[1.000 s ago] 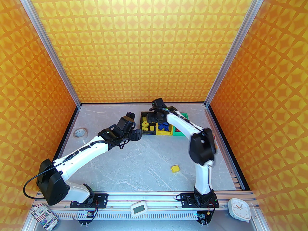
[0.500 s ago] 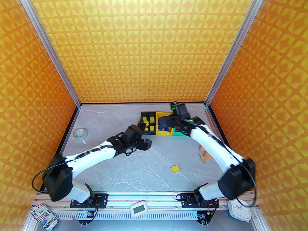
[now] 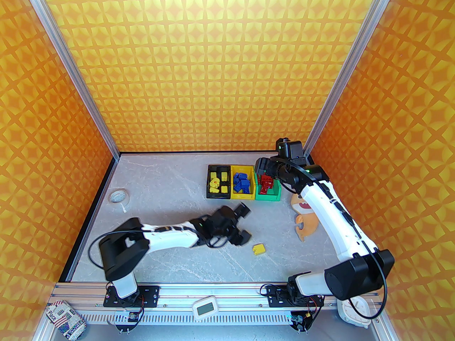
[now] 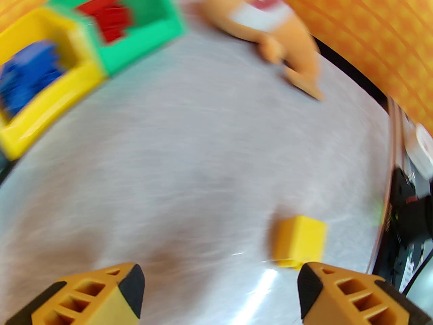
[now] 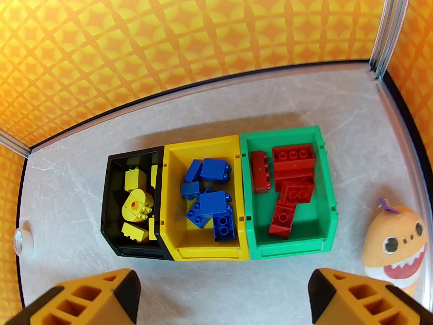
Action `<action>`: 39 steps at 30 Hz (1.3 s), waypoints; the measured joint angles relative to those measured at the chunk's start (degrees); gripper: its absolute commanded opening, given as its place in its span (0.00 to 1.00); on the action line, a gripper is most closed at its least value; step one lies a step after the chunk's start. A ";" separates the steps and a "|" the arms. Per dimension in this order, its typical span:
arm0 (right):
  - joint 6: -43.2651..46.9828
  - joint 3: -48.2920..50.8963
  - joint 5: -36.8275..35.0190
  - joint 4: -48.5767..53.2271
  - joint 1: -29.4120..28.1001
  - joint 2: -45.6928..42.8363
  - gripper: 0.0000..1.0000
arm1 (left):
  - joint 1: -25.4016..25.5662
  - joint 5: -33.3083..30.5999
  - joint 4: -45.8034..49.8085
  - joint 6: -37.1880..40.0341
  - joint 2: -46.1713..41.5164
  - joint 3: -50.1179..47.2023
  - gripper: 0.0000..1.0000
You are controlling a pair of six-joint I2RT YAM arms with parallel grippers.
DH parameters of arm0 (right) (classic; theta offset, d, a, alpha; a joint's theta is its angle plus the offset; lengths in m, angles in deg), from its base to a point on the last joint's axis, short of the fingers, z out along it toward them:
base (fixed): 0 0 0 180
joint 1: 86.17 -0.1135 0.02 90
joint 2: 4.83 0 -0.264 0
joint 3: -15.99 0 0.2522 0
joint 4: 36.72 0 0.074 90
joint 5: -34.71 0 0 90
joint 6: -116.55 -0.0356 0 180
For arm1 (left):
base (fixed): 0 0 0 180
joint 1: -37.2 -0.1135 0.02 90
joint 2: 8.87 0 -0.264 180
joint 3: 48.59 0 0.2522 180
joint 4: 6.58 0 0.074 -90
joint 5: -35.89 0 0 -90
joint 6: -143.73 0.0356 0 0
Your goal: Sort the legos into containers by color
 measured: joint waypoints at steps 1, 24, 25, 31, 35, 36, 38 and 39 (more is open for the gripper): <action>-0.31 0.00 0.44 0.00 0.00 0.35 0.86 | 0.81 0.15 -1.36 0.50 0.72 -0.09 0.79; -1.20 4.48 2.56 -1.44 0.63 -2.60 0.87 | 8.00 -1.62 -4.72 6.73 15.08 8.74 0.55; -1.20 4.74 2.56 -1.53 0.76 -2.80 0.87 | 8.00 -1.66 -4.24 6.88 15.45 9.27 0.53; -1.20 6.16 2.99 -1.75 0.85 -3.08 0.87 | 8.07 -1.84 -1.42 6.97 16.92 10.78 0.52; -1.20 6.84 3.19 -2.01 0.87 -3.13 0.87 | 8.07 -1.88 0.20 6.99 17.22 11.74 0.43; -1.20 6.84 3.19 -2.03 0.85 -3.15 0.87 | 8.07 -1.90 0.33 6.93 17.31 11.91 0.40; -1.20 6.84 3.19 -2.19 0.85 -3.34 0.87 | 8.07 -2.03 0.55 6.86 17.38 12.00 0.33; -1.20 6.84 3.19 -2.16 0.87 -3.54 0.87 | 8.04 -2.08 0.61 6.78 17.38 12.09 0.30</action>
